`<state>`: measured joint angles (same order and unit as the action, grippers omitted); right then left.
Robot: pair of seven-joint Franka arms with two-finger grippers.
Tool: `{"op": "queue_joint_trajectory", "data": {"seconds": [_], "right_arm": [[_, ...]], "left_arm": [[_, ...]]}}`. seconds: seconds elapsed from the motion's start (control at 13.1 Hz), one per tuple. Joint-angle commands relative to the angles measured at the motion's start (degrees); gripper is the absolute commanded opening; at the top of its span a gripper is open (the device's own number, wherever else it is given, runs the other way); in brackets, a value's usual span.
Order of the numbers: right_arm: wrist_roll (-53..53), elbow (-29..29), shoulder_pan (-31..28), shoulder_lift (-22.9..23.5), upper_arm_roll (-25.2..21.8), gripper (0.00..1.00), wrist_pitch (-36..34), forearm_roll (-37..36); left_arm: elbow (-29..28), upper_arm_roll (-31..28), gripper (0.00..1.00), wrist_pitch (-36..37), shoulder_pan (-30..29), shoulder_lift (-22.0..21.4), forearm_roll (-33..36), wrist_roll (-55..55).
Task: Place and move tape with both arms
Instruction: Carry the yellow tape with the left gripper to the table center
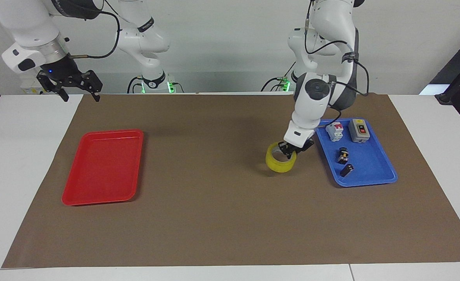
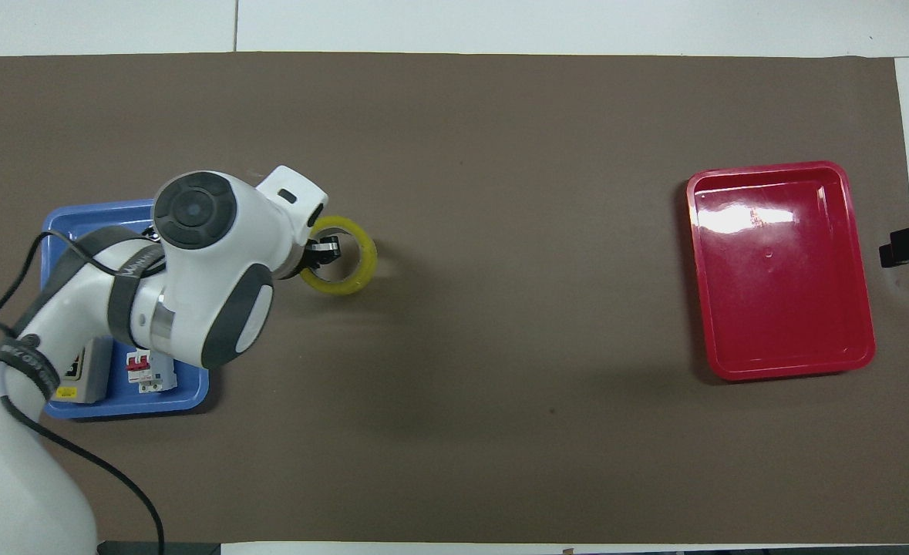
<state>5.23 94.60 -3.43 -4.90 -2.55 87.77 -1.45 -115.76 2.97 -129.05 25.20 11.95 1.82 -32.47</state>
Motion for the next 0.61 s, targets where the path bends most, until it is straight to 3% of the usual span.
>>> {"op": "queue_joint_trajectory", "data": {"seconds": [0.0, 0.15, 0.3, 0.38, 0.53], "right_arm": [[0.9, 0.3, -1.2, -0.3, 0.9, 1.00, -0.4, -0.1], [0.8, 0.3, -1.2, -0.4, 0.9, 1.00, -0.2, 0.0], [0.8, 0.3, -1.2, -0.3, 1.0, 1.00, -0.1, 0.0], [0.8, 0.3, -1.2, -0.4, 1.0, 1.00, 0.1, -0.1], [0.7, 0.4, -1.2, -0.4, 1.1, 1.00, 0.7, 0.0]], "left_arm": [[2.0, -1.0, 0.00, -4.1, 6.6, 5.4, 1.6, -5.3], [2.4, -0.9, 0.00, -9.5, 8.8, 7.6, 1.6, -9.4], [2.4, -0.8, 0.00, -9.0, 9.1, 7.6, 1.4, -9.7], [2.3, -0.8, 0.22, -8.9, 9.2, 7.7, 1.4, -9.6], [1.9, -0.9, 0.97, -8.8, 9.1, 7.2, 1.4, -9.4]]}}
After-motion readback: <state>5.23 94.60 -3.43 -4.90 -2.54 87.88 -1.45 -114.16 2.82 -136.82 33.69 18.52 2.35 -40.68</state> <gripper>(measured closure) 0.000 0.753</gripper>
